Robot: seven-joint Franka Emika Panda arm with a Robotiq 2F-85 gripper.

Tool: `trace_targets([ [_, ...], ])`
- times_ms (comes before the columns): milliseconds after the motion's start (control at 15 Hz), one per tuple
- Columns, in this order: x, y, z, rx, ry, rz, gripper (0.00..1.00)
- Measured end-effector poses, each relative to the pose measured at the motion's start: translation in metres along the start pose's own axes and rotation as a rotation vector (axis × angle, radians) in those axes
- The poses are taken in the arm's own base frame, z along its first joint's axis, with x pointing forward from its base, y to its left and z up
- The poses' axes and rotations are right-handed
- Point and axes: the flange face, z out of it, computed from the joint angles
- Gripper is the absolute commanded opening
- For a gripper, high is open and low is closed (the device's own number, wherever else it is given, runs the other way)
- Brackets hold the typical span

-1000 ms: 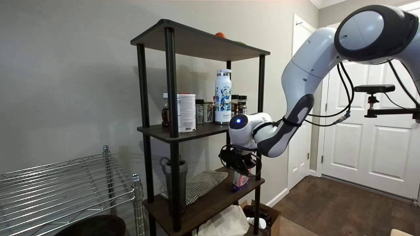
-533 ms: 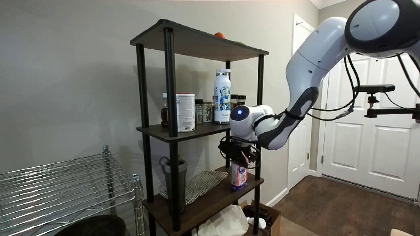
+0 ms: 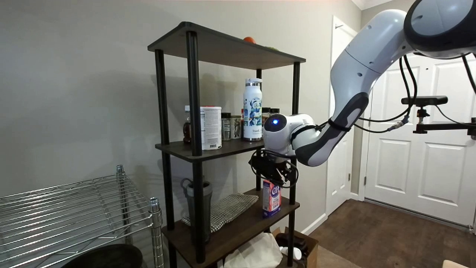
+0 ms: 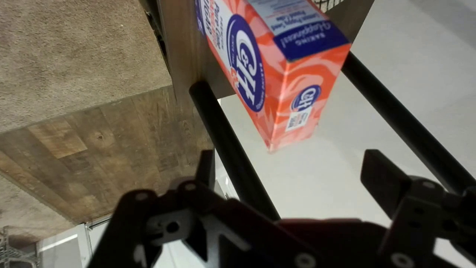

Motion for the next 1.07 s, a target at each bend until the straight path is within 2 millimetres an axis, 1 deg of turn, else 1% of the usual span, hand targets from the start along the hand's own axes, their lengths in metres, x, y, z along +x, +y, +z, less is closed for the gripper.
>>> trace_targets([
  [200,0.003,0.002,-0.011,0.010,-0.003,0.001,1.00],
  [333,0.002,0.011,-0.017,0.005,-0.008,-0.006,1.00],
  [533,-0.005,0.034,-0.019,-0.025,-0.019,-0.031,1.00],
  [867,-0.019,0.078,-0.013,-0.093,-0.036,-0.080,1.00],
  [1067,-0.025,0.101,-0.019,-0.109,-0.066,-0.098,1.00],
])
